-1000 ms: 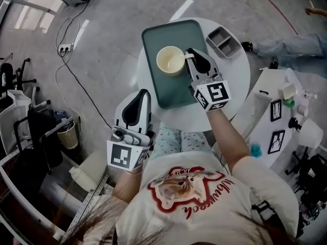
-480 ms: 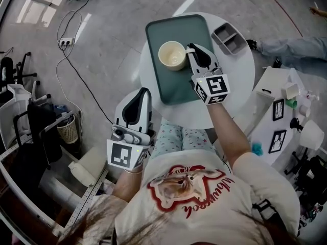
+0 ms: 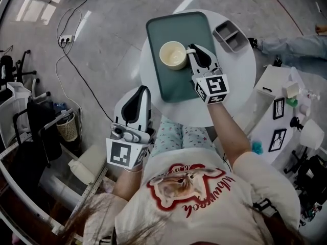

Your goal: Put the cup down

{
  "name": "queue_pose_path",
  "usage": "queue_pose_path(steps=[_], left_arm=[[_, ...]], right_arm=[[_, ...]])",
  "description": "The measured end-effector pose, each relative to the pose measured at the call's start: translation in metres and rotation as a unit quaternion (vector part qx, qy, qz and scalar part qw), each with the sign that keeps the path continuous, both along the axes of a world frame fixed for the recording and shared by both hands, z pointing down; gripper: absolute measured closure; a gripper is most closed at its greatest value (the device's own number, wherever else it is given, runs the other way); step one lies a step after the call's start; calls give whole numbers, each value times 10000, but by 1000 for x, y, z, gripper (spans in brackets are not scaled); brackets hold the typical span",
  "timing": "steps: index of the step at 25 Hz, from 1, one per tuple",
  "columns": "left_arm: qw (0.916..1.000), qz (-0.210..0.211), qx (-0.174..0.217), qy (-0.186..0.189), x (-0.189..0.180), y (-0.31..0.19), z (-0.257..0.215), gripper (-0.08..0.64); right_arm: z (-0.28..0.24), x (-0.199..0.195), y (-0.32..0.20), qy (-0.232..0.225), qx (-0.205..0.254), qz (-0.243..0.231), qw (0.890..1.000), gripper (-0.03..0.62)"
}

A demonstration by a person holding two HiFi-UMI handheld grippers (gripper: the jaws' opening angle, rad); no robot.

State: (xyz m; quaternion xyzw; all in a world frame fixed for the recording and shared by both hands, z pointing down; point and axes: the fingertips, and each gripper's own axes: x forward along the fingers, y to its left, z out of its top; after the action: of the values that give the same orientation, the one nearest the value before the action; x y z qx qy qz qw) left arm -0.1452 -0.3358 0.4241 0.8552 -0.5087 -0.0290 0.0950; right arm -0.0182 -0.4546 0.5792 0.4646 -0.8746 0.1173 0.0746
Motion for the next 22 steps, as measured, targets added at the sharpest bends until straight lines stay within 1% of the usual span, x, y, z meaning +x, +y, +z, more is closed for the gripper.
queue_pose_path(steps=[6,10,14,22], left_arm=[[10000,-3,5,21,1,-1,0,545],[10000,35,69,-61,1,0,-1,545],[10000,28,51,9,3,0,-5,545],[9999,13,159,-14,2,-1,-12,545]], right_arm=[[5,1,5,23,-63,-17,10000,541],[7,2,8,28,-168,-44,9998,541],[12,3,9,75,-328,-24,9994,541],[19,5,15,207,-509,3,9985,541]])
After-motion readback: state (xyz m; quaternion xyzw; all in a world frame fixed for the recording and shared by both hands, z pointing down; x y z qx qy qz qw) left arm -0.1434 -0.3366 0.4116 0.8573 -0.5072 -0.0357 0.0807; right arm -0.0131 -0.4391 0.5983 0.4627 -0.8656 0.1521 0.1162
